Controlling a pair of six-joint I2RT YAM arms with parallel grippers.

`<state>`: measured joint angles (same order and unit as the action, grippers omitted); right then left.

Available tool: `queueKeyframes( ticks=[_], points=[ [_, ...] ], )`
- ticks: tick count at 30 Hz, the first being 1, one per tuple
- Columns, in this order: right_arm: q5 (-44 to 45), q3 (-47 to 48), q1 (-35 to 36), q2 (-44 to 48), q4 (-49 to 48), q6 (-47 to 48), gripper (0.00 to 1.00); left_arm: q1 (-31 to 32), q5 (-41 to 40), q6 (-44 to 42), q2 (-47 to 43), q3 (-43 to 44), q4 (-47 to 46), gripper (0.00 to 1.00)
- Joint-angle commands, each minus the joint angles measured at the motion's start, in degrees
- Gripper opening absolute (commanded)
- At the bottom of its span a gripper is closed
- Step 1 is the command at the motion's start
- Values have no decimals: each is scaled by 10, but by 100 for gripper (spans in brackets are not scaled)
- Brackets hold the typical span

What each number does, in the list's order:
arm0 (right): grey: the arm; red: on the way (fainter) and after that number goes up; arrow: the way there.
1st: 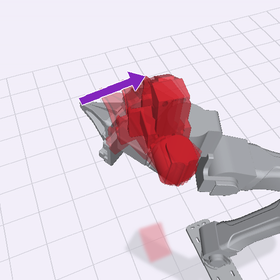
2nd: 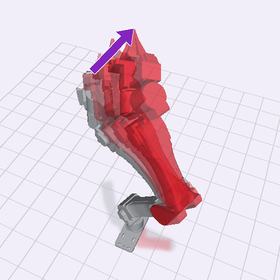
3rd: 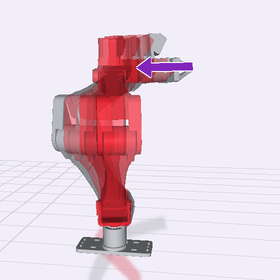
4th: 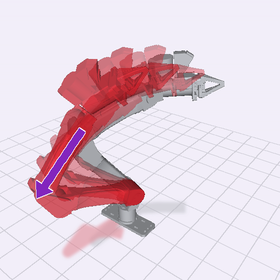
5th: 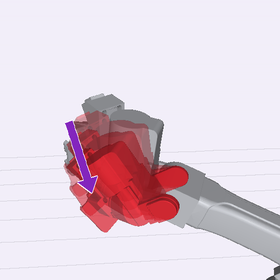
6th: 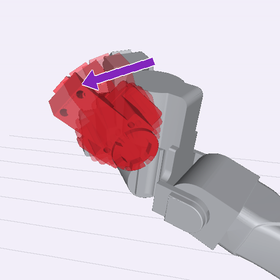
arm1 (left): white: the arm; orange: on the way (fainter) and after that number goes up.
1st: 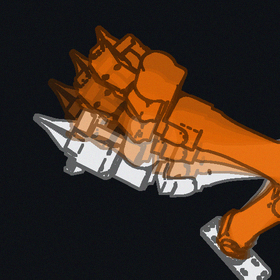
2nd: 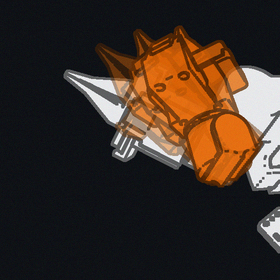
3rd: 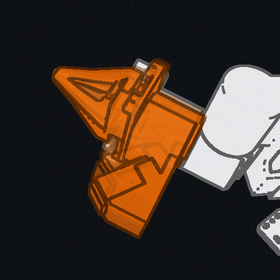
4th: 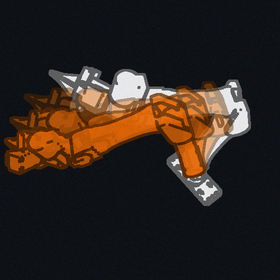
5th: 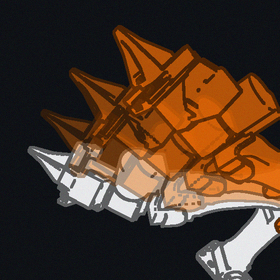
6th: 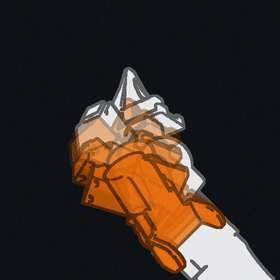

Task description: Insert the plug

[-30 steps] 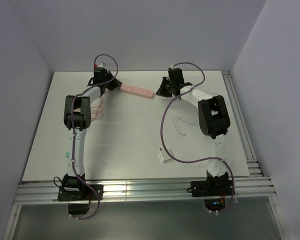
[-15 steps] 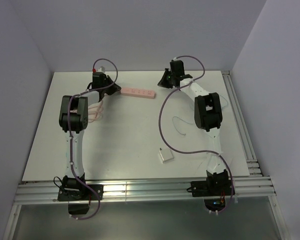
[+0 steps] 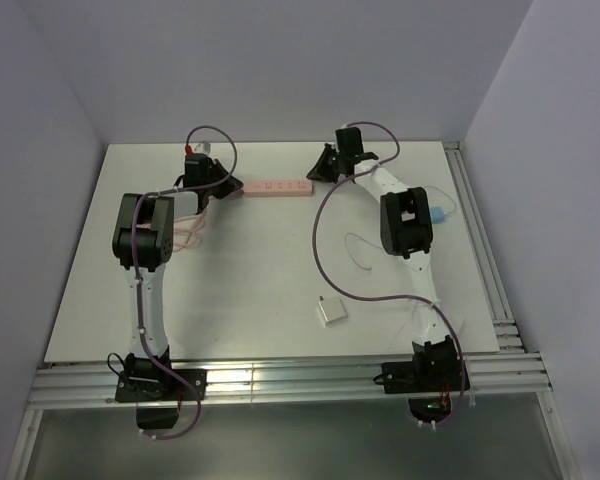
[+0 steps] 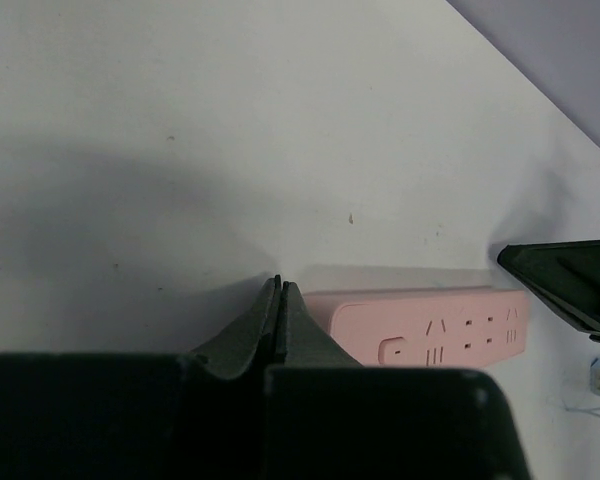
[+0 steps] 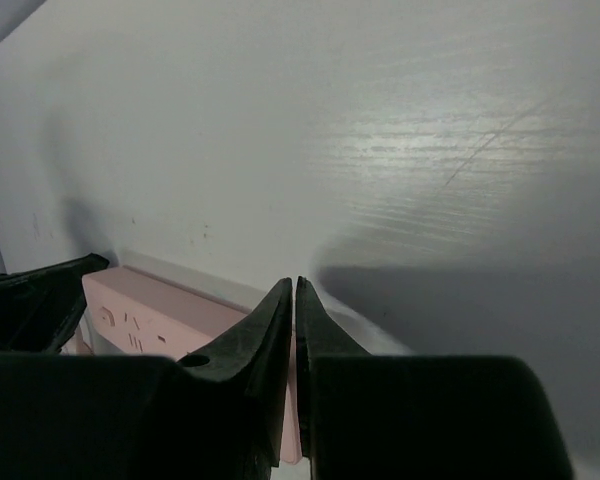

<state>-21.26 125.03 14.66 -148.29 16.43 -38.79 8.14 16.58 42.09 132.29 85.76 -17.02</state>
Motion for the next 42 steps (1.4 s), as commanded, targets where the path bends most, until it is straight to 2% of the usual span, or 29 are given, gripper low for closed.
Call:
queueKeyframes(
  ticks=[1,5,17,22,29,30,31,32,33,35,36,37,39,40,42],
  points=[
    [-27,14,9,5,5,-9,12,29,33,-11,-3,-50,103,0],
    [-28,-85,12,52,-45,-17,11,42,23,-17,-15,-66,113,0],
    [-35,-272,15,162,-111,-14,9,62,15,-5,-77,-173,88,0],
    [-14,-270,14,181,-88,15,11,68,12,-2,-113,-227,70,0],
    [23,-225,13,194,-36,57,17,69,-8,1,-141,-246,64,1],
    [31,-221,13,199,-32,62,20,68,-12,2,-149,-254,56,3],
    [38,-218,13,211,-28,67,25,68,-41,5,-168,-262,54,14],
    [45,-217,13,219,-23,77,40,68,-54,5,-178,-265,58,21],
    [66,-217,11,226,-18,79,47,68,-64,4,-198,-267,60,32],
    [83,-216,9,253,-6,93,56,65,-90,6,-219,-267,66,43],
    [93,-218,9,265,-1,99,57,63,-96,7,-240,-267,67,47],
    [97,-228,9,292,3,103,58,59,-109,8,-252,-266,70,57],
    [112,-253,10,329,10,111,61,58,-135,7,-293,-266,71,64],
    [118,-294,11,372,11,110,62,58,-145,9,-307,-264,73,72],
    [131,-340,17,418,12,107,65,58,-157,17,-346,-264,83,78]
  ],
)
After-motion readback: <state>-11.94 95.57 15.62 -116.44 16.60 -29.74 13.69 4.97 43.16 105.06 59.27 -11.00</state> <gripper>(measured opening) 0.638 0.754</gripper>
